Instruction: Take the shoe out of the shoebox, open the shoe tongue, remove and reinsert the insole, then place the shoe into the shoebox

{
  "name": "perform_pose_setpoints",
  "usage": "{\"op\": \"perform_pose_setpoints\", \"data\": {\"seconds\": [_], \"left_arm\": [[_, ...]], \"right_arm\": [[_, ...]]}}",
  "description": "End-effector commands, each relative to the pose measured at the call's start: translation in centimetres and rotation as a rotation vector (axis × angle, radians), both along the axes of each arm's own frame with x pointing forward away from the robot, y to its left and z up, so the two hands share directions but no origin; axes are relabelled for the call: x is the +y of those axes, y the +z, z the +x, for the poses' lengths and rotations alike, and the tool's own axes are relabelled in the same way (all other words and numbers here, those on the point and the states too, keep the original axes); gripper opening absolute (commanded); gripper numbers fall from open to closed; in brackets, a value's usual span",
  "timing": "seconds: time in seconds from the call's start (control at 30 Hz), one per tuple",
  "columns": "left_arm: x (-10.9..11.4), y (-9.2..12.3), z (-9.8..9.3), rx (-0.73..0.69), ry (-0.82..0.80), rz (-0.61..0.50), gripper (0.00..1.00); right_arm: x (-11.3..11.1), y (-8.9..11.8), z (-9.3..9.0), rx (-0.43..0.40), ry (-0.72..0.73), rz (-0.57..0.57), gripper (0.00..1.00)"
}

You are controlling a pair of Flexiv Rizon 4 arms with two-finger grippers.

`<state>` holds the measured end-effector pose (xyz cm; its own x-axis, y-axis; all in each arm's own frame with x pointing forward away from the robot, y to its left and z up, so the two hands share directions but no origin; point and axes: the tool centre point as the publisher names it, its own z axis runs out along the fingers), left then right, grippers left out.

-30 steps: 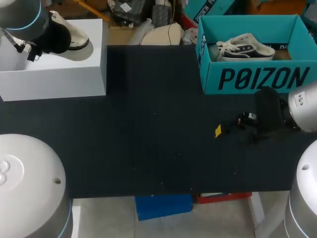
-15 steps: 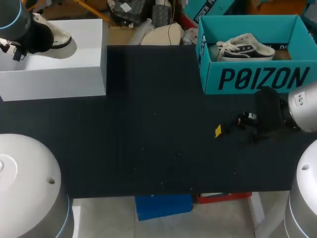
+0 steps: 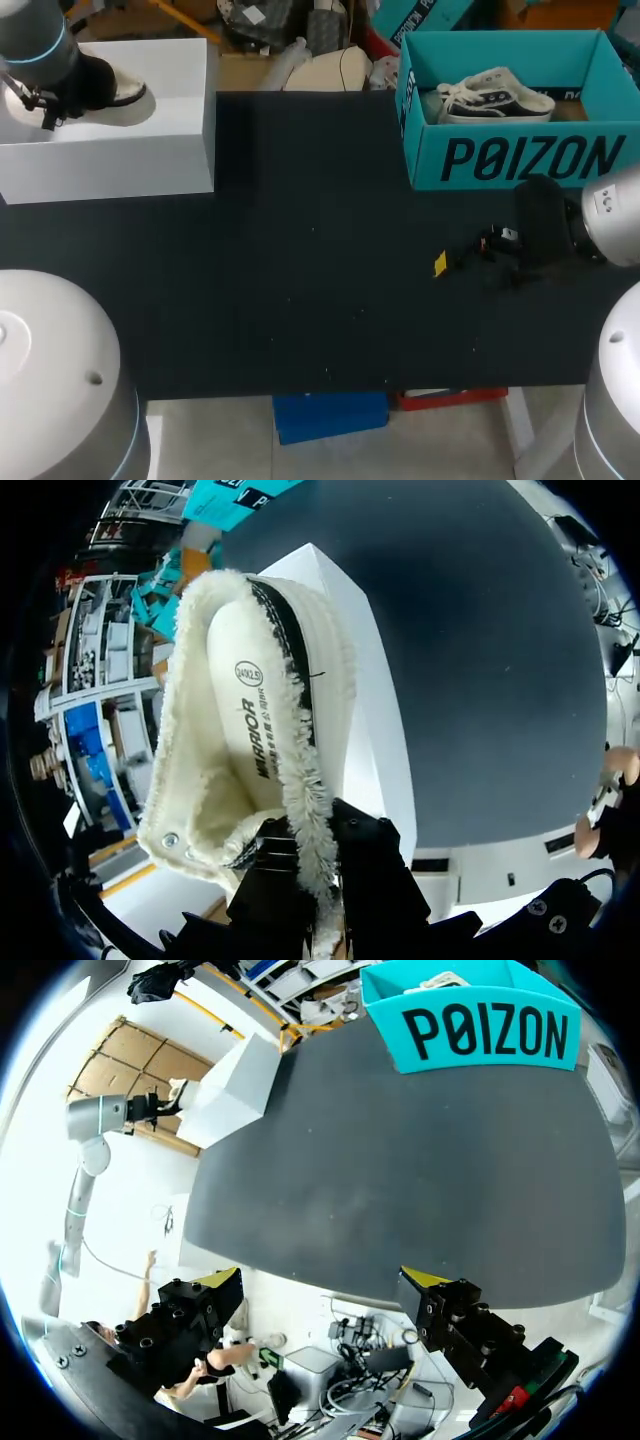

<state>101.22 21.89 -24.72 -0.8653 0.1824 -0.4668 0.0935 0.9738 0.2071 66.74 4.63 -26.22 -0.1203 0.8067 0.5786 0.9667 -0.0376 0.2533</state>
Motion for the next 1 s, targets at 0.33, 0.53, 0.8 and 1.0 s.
{"op": "perform_pose_setpoints", "data": {"seconds": [0.33,0.53,0.8,1.0], "left_arm": [[-0.2,-3.0,2.1,0.042,0.019,0.023,0.0],[-0.2,-4.4,2.3,0.077,0.04,0.023,0.0],[-0.1,-5.4,2.6,0.091,0.049,0.026,0.0],[0.2,-6.6,2.8,0.105,0.094,0.007,0.0]], "right_arm": [[0.2,-0.1,0.0,0.0,-0.001,-0.002,1.0],[0.2,-0.1,0.0,0.0,-0.001,-0.002,1.0],[0.2,-0.1,0.0,0.0,-0.001,-0.002,1.0],[0.2,-0.1,0.0,0.0,-0.001,-0.002,1.0]]}}
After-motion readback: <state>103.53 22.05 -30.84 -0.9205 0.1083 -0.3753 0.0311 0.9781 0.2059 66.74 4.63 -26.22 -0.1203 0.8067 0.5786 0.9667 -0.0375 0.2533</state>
